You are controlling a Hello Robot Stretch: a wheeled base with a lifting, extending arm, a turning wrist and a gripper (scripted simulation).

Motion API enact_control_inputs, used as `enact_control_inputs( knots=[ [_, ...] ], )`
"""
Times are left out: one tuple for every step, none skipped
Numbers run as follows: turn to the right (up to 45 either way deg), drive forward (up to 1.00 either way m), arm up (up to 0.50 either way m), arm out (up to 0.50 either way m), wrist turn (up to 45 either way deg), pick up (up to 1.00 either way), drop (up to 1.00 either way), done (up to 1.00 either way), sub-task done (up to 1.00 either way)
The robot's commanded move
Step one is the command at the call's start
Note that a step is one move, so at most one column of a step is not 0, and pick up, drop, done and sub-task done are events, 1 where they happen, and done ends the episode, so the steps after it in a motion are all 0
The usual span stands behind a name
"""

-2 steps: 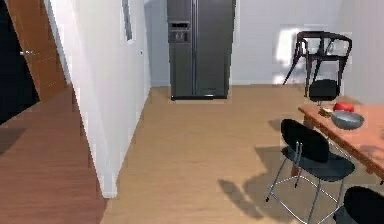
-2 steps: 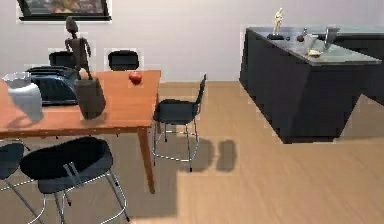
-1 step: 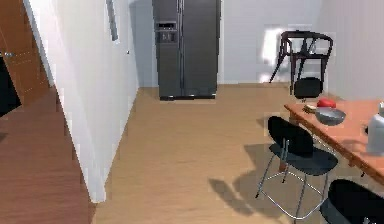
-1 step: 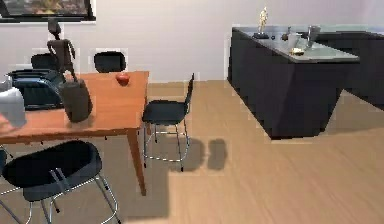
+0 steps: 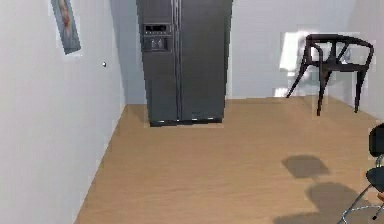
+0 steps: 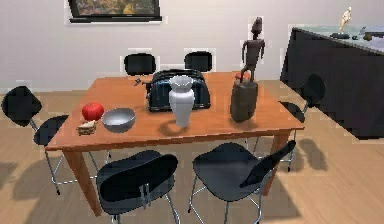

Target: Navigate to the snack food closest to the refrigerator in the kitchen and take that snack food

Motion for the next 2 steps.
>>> enact_control_inputs(
  knots=[
    [0.0, 0.05, 0.0, 0.0, 0.0, 0.0, 0.0, 0.0, 0.0],
    [-24.0, 0.0, 0.0, 0.0, 0.0, 0.0, 0.0, 0.0, 0.0]
  ],
)
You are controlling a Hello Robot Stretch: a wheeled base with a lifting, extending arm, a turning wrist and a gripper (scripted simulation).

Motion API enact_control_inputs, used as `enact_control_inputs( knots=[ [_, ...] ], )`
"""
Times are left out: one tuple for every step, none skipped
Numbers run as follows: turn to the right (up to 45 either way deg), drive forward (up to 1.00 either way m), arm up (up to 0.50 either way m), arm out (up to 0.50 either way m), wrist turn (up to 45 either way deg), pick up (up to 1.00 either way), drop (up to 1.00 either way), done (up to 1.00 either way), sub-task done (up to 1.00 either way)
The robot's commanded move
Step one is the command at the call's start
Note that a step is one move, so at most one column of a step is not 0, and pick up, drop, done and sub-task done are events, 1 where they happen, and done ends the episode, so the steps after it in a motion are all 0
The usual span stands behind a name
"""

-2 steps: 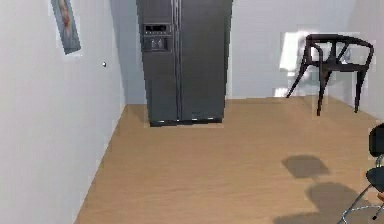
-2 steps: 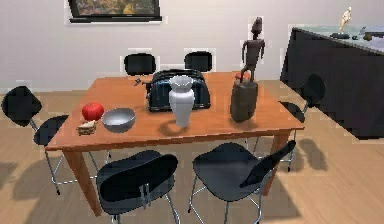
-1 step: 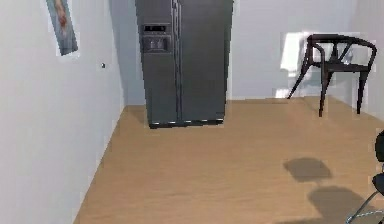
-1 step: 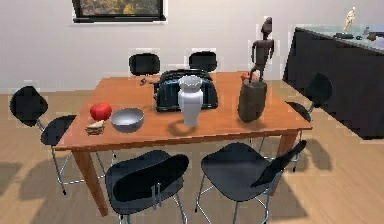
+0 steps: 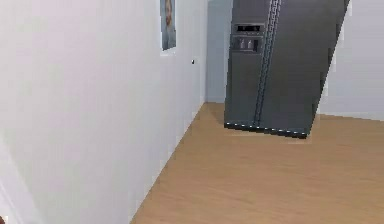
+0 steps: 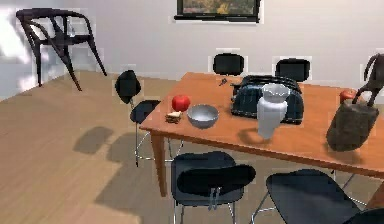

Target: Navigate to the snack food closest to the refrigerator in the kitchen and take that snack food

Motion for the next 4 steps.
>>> enact_control_inputs(
  knots=[
    [-3.0, 0.0, 0.0, 0.0, 0.0, 0.0, 0.0, 0.0, 0.0],
    [45.0, 0.0, 0.0, 0.0, 0.0, 0.0, 0.0, 0.0, 0.0],
    [15.0, 0.0, 0.0, 0.0, 0.0, 0.0, 0.0, 0.0, 0.0],
    [0.0, 1.0, 0.0, 0.0, 0.0, 0.0, 0.0, 0.0, 0.0]
  ],
)
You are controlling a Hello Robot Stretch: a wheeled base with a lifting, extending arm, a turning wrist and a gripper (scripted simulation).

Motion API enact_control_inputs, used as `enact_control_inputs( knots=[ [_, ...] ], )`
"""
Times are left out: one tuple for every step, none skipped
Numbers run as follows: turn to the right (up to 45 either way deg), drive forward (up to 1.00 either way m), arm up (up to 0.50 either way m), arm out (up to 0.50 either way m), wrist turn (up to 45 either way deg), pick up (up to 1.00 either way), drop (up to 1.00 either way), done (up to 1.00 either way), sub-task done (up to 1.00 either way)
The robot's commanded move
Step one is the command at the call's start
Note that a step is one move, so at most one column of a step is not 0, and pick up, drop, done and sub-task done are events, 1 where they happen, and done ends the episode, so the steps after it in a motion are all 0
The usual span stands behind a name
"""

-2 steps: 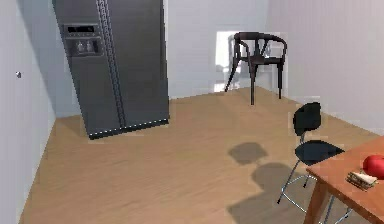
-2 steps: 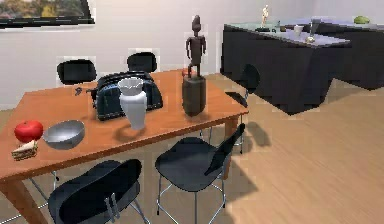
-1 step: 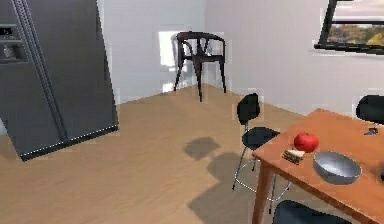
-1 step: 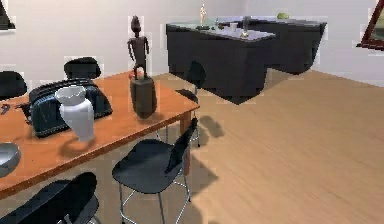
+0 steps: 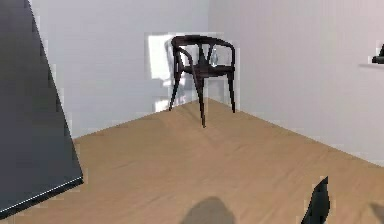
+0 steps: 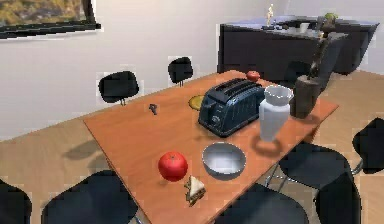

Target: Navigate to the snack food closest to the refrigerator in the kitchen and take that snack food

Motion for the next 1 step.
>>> enact_control_inputs(
  knots=[
    [18.0, 0.0, 0.0, 0.0, 0.0, 0.0, 0.0, 0.0, 0.0]
  ],
)
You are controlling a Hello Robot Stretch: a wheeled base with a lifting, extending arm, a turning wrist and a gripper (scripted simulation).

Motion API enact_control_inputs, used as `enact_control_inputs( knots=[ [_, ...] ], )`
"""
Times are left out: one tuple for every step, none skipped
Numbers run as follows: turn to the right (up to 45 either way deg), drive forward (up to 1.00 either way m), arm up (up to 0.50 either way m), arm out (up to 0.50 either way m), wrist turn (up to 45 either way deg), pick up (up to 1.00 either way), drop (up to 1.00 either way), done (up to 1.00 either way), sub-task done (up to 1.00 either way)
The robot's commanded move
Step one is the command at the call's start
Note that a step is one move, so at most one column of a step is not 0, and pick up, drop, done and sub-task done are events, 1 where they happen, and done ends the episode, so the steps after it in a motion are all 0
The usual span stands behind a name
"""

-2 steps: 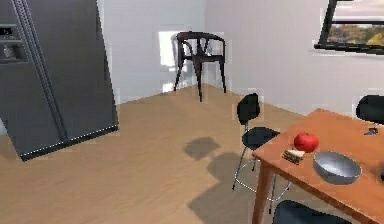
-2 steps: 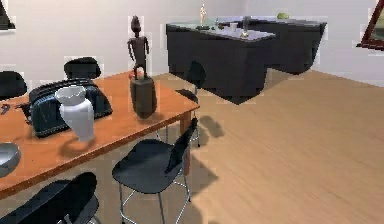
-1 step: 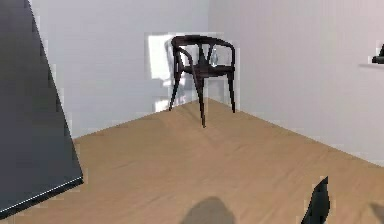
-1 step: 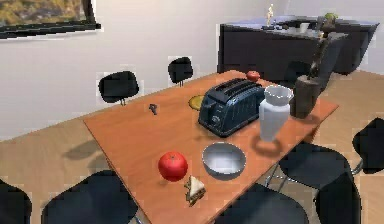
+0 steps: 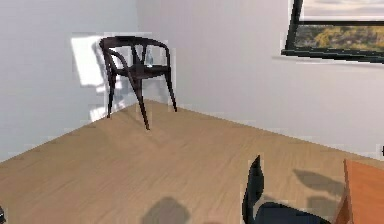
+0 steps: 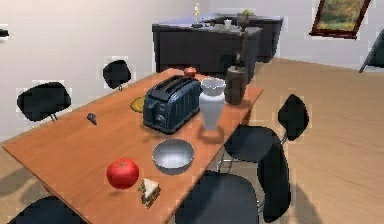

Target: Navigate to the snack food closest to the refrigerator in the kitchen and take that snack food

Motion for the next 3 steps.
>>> enact_control_inputs(
  knots=[
    [0.0, 0.05, 0.0, 0.0, 0.0, 0.0, 0.0, 0.0, 0.0],
    [0.0, 0.0, 0.5, 0.0, 0.0, 0.0, 0.0, 0.0, 0.0],
    [0.0, 0.0, 0.34, 0.0, 0.0, 0.0, 0.0, 0.0, 0.0]
  ],
)
